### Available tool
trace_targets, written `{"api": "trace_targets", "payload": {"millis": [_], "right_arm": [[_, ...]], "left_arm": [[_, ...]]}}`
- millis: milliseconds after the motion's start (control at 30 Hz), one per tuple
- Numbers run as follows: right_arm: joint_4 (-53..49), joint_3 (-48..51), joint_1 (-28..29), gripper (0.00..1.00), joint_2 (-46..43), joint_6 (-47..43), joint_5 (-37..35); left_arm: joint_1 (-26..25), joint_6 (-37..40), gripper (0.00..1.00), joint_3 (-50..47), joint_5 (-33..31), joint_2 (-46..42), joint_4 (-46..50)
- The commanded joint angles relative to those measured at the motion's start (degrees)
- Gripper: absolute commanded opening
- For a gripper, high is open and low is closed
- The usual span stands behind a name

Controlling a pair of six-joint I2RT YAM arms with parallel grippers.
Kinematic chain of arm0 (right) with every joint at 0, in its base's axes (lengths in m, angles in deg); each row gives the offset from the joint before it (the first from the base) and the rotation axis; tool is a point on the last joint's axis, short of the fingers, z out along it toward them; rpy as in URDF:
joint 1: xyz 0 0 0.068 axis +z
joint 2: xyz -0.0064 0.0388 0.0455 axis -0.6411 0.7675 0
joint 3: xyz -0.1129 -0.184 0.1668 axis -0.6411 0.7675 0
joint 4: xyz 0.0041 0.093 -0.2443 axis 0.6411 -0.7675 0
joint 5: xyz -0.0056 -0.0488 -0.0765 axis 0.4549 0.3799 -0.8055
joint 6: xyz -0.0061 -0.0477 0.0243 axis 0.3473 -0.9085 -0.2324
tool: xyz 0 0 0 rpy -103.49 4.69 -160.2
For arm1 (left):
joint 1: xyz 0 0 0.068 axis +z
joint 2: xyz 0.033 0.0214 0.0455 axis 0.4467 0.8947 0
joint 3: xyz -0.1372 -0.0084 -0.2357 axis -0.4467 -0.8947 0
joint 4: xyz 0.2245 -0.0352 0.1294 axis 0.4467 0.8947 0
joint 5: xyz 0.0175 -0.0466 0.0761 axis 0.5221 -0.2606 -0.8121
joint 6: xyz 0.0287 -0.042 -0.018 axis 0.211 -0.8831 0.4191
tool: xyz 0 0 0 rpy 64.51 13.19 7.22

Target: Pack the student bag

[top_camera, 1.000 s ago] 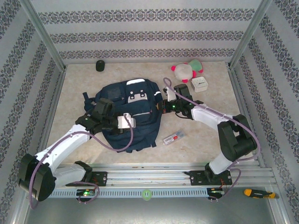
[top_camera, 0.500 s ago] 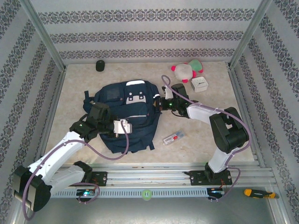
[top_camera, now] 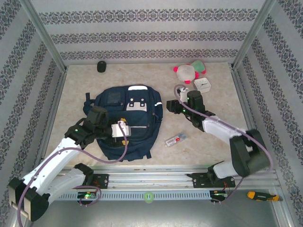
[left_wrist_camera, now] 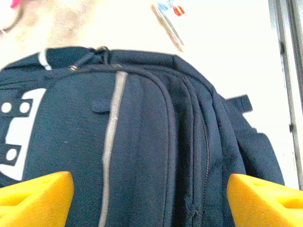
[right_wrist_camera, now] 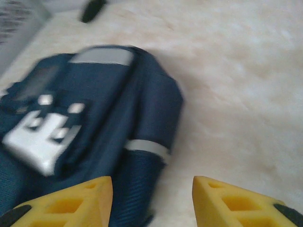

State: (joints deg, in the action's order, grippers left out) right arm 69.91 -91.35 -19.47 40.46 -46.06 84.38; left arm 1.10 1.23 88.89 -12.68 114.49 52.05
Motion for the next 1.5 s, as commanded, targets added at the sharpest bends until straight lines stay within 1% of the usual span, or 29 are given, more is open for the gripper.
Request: {"api": "trace_targets", "payload": {"millis": [0, 67, 133, 200, 300, 367, 433, 467, 500, 533, 567, 600, 700, 733, 767, 867, 933, 967, 1000, 1033, 1100, 1133, 1200, 1267, 1300, 1433, 1467], "right_arm": [[-2.63, 0.94, 0.08, 0.46, -5.01, -15.86, 10.61], [-6.24, -0.18, 0.64, 0.45, -5.91, -24.79, 17.20], [-12.34, -2.32, 2.22, 0.46, -5.47, -35.61, 20.74], [-18.51, -4.32, 4.59, 0.46, -4.10, -45.99, 20.11], [-23.09, -6.03, 8.62, 0.47, -0.91, -57.52, 16.98], [-23.24, -6.86, 10.18, 0.46, 1.85, -60.89, 16.64], [-23.28, -8.56, 10.92, 0.47, 4.81, -61.96, 17.33], [-23.67, -9.65, 11.29, 0.47, 6.16, -62.54, 17.71], [-23.76, -10.56, 11.49, 0.47, 7.85, -62.91, 18.21], [-23.76, -11.25, 11.65, 0.47, 9.02, -63.26, 18.65], [-23.72, -11.94, 11.85, 0.47, 10.16, -63.53, 19.22], [-23.65, -12.65, 11.93, 0.47, 11.39, -63.72, 19.87], [-24.31, -14.52, 11.95, 0.47, 14.18, -63.80, 20.96], [-24.72, -14.92, 12.02, 0.47, 14.78, -63.77, 21.29], [-25.29, -15.35, 12.01, 0.47, 15.32, -63.84, 21.96], [-27.39, -16.50, 11.94, 0.47, 16.69, -63.54, 24.39], [-27.74, -16.88, 11.64, 0.47, 17.10, -62.06, 24.54], [-27.76, -16.74, 11.43, 0.47, 17.04, -61.77, 24.45], [-27.59, -16.63, 11.33, 0.47, 16.96, -61.70, 24.29], [-27.44, -16.51, 11.33, 0.47, 16.92, -61.63, 24.21], [-27.05, -16.19, 11.45, 0.47, 16.76, -61.72, 23.62], [-27.20, -16.29, 11.81, 0.47, 16.98, -62.30, 22.99], [-28.58, -17.46, 12.99, 0.46, 17.71, -63.00, 21.33], [-26.92, -16.96, 12.69, 0.46, 17.10, -61.15, 21.95], [-26.09, -16.76, 12.57, 0.46, 16.71, -60.28, 22.07], [-24.88, -16.60, 12.30, 0.45, 15.97, -58.68, 22.07], [-24.84, -16.49, 12.29, 0.45, 15.92, -58.50, 22.06]], "left_arm": [[-0.10, -6.40, 0.84, 1.52, -1.03, -1.64, -2.73], [-0.10, -5.21, 0.84, 1.94, -2.75, 0.16, -2.07], [-0.13, -3.79, 0.84, 2.53, -3.70, 3.14, -0.94], [-0.22, -2.39, 0.83, 2.95, -4.02, 5.50, 0.03], [-0.35, -2.03, 0.82, 2.09, -8.07, 7.81, -2.55], [-0.57, -0.22, 0.80, 2.10, -8.95, 8.63, -2.16], [-0.69, 1.13, 0.76, 1.91, -9.22, 8.59, -1.82], [-0.68, 1.48, 0.71, 1.65, -9.34, 8.48, -1.91], [-0.67, 2.03, 0.62, 1.67, -9.37, 8.35, -1.62], [-0.71, 2.27, 0.47, 1.64, -9.42, 8.27, -1.46], [-0.72, 2.19, 0.35, 1.55, -9.28, 8.15, -1.50], [-0.71, 2.19, 0.25, 1.39, -9.18, 7.96, -1.67], [-0.75, 1.12, 0.05, 1.00, -9.12, 7.23, -2.83], [-0.73, 0.30, 0.01, 0.88, -8.88, 6.80, -3.55], [-0.66, -0.55, 0.00, 0.67, -8.50, 6.25, -4.73], [-0.21, -3.69, 0.00, -0.80, -7.07, 4.30, -9.04], [-0.14, -4.49, 0.01, -1.52, -5.73, 3.74, -9.79], [-0.13, -4.41, 0.13, -1.34, -5.16, 4.15, -9.13], [-0.22, -4.45, 0.27, -1.11, -4.89, 4.38, -8.63], [-0.27, -4.48, 0.32, -1.01, -4.64, 4.58, -8.42], [-0.56, -4.54, 0.52, -0.39, -4.14, 5.35, -7.74], [-1.15, -4.71, 0.59, 0.11, -4.22, 6.09, -7.38], [-3.59, -3.08, 0.64, 1.73, -6.03, 8.78, -6.00], [-5.08, -1.48, 0.70, 2.24, -6.84, 10.33, -5.04], [-5.85, -0.88, 0.71, 2.35, -7.54, 11.20, -4.89], [-8.31, -1.91, 0.78, 2.55, -10.08, 14.68, -8.59], [-8.89, -2.22, 0.78, 2.63, -11.32, 15.50, -9.38]]}}
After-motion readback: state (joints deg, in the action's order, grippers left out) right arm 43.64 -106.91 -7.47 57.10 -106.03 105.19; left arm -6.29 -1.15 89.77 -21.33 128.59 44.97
